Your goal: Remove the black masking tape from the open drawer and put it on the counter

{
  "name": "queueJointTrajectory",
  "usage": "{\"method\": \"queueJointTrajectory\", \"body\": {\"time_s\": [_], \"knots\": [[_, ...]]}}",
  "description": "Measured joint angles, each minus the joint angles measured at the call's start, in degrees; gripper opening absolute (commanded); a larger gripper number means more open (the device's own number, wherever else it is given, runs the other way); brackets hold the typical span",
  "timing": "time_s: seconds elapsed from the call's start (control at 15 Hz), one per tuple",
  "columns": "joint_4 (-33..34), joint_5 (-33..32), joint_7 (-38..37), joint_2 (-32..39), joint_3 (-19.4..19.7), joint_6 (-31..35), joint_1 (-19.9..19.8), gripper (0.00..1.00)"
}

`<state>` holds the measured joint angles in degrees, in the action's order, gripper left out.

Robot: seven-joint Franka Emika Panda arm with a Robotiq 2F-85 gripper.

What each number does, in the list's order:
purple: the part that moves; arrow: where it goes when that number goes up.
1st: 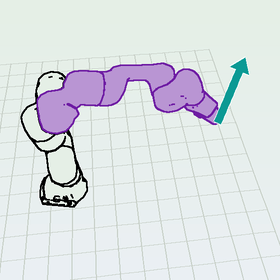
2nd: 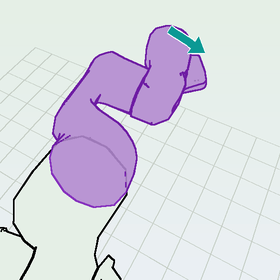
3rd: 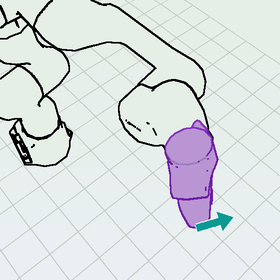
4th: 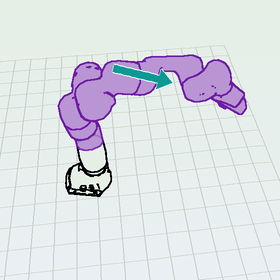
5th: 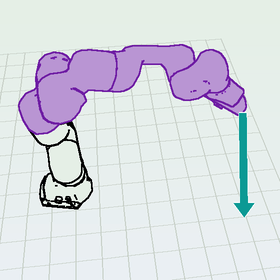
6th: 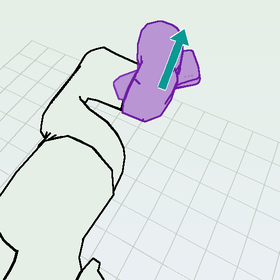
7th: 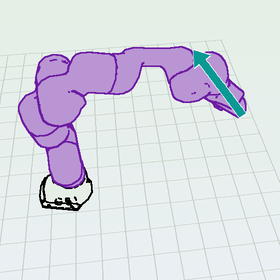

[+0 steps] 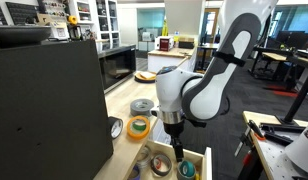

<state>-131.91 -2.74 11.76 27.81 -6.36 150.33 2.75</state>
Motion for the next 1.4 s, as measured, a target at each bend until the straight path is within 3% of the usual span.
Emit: {"method": "queueJointTrajectory", "body": {"time_s": [0.47, 1.4], "knots": [[0.0, -0.7, -0.6, 0.1, 0.0, 1.7, 1.3, 1.00], [0.0, -10.7, -10.9, 2.1, 4.8, 7.5, 11.9, 1.00]]}}
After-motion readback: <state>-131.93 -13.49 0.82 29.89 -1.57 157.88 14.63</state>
